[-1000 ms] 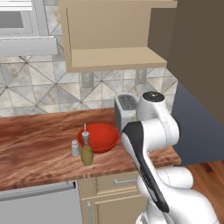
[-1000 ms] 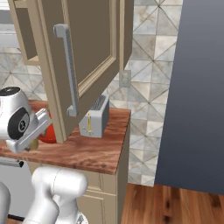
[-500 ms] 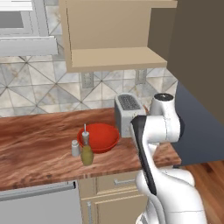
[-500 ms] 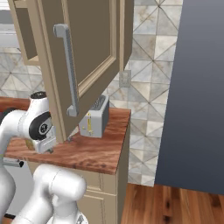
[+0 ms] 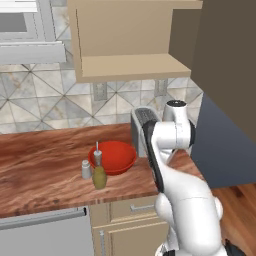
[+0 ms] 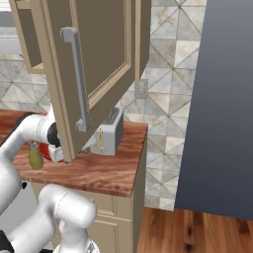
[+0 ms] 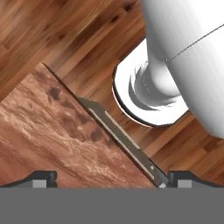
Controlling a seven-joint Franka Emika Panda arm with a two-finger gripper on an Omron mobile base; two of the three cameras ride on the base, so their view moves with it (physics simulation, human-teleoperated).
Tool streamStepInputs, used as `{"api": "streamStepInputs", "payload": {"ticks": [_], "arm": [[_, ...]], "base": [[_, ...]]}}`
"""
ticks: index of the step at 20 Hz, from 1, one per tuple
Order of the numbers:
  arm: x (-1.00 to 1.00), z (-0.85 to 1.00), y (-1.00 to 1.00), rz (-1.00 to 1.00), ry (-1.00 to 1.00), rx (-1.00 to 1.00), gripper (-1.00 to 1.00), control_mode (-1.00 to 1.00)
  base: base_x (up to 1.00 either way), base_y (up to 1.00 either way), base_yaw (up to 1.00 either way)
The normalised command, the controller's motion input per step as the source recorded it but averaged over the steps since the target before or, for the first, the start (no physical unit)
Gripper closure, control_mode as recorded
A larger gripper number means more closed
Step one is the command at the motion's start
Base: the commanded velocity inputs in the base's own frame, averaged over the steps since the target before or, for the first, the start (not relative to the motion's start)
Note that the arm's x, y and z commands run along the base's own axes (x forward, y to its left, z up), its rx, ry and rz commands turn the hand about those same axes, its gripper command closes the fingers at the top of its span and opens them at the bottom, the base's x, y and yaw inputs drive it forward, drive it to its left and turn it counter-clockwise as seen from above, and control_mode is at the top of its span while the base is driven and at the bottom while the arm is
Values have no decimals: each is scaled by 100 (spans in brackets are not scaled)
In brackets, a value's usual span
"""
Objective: Retrieve the bottle and the shaker from the cabinet and place them next to the mixing bowl on the counter. Then add garlic from the fridge to the mixing bowl.
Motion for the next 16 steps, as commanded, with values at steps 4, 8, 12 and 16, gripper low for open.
{"api": "streamStepInputs", "payload": {"ticks": [4, 8, 12, 16], "arm": [[43, 0, 0, -4, 0, 0, -100, -100], [36, 0, 2, 0, -14, 0, -100, -100], [0, 0, 25, 0, -47, -10, -100, -100], [-31, 3, 44, 1, -43, -10, -100, -100]], "base": [[0, 0, 0], [0, 0, 0], [0, 0, 0], [0, 0, 0]]}}
